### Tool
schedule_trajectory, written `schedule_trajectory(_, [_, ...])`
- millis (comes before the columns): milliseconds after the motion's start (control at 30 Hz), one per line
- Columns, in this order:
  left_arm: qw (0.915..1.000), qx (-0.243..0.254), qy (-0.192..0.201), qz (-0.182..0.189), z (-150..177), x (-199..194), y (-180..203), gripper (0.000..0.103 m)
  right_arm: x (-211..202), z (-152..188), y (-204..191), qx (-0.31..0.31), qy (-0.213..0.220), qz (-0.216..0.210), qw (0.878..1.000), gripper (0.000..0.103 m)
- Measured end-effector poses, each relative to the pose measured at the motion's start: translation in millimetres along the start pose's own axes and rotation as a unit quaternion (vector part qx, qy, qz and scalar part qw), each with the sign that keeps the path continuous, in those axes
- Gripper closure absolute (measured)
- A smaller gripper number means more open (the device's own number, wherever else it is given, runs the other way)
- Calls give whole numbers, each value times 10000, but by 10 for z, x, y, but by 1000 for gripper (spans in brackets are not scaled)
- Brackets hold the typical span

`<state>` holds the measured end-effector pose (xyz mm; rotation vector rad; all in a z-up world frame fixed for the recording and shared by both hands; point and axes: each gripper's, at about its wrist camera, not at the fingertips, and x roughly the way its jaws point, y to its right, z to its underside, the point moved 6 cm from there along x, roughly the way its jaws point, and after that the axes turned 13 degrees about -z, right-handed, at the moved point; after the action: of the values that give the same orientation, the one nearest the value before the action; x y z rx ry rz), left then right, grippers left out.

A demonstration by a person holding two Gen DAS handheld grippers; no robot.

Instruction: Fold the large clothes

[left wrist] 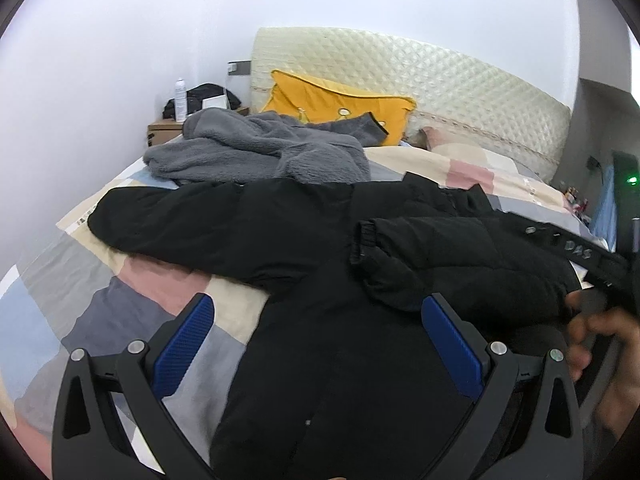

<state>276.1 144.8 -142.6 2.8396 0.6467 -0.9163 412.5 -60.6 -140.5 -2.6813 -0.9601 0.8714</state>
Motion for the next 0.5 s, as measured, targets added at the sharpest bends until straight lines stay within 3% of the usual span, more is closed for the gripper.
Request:
schedule_trajectory(133, [9995,225,78,198,42,-86,223,0,-389,91,424,87,175,517,9985,28])
schedule_trajectory(500, [9952,724,31,658,243,-208,767,0,-881,588,1309,532,136,1097,9924,28])
